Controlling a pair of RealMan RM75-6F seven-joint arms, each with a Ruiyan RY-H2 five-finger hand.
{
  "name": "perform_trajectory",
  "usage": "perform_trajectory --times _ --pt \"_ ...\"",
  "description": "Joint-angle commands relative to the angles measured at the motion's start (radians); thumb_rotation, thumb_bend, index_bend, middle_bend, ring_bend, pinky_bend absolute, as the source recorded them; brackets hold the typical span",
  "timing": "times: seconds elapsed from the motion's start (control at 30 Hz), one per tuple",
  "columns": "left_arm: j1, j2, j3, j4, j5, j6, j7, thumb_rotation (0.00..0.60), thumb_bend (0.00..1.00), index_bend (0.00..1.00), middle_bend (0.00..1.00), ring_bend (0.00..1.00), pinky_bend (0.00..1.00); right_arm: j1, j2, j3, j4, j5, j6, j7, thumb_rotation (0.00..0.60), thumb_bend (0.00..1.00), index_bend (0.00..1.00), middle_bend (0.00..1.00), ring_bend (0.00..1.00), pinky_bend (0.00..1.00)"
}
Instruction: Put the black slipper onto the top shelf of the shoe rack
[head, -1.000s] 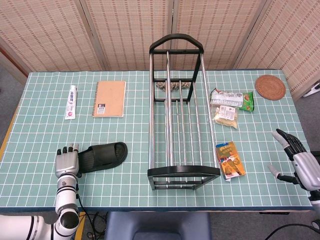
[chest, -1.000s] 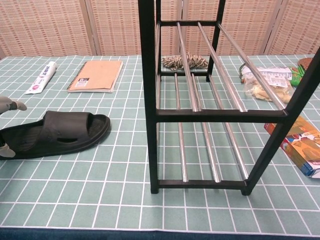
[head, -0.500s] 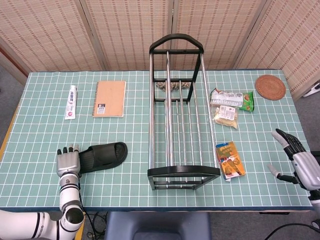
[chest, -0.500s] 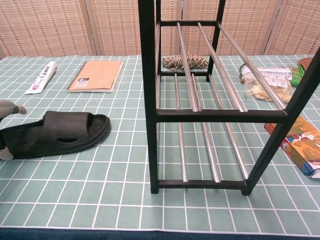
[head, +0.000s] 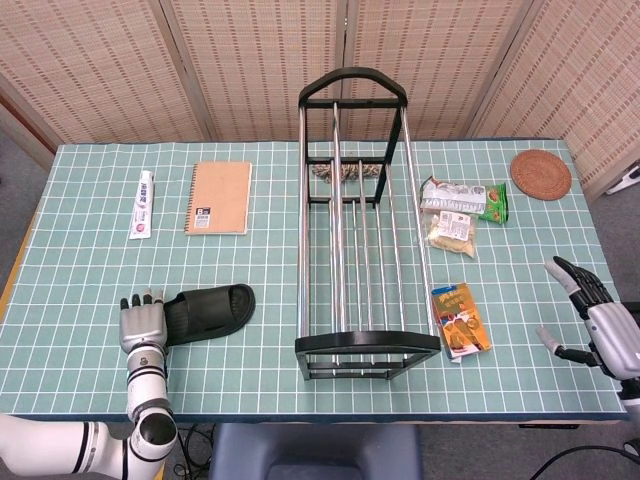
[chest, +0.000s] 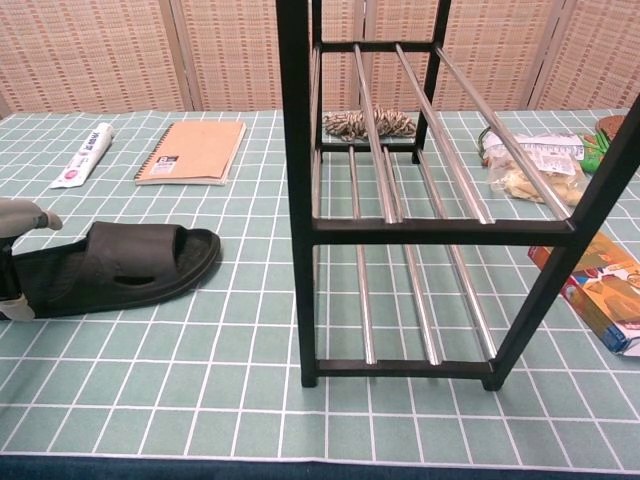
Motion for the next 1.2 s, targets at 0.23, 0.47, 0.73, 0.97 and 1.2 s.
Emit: perform_trajectory --times 0.23,0.47,0.73,0.97,1.2 --pt "-0.016 -0.032 -0.013 0.038 -0.005 0.003 0.027 0.6 0.15 0.0 0.0 0.0 0.0 0.004 0.002 -0.005 0.013 -0.008 0.001 0.029 0.6 0.33 0.0 0.0 0.0 0.0" --pt "-0.024 -0.048 -0.023 0.073 -0.005 -0.015 0.044 0.6 0.15 0.05 0.0 0.0 0.0 0.0 0.003 -0.002 0.021 0.0 0.011 0.044 0.6 0.33 0.0 0.0 0.0 0.0" --pt "-0.014 -0.05 -0.024 0.086 -0.001 -0.033 0.039 0.6 0.15 0.07 0.0 0.0 0.0 -0.002 0.004 -0.003 0.02 -0.001 0.017 0.043 0.6 0.33 0.0 0.0 0.0 0.0" --pt "-0.004 -0.046 -0.021 0.097 0.004 -0.054 0.032 0.6 0.15 0.08 0.0 0.0 0.0 0.0 0.003 -0.005 0.018 -0.003 0.014 0.041 0.6 0.34 0.0 0.0 0.0 0.0" --pt "0.006 -0.047 -0.017 0.117 0.013 -0.076 0.019 0.6 0.15 0.17 0.08 0.0 0.0 0.001 0.003 -0.006 0.016 -0.003 0.012 0.036 0.6 0.34 0.0 0.0 0.0 0.0"
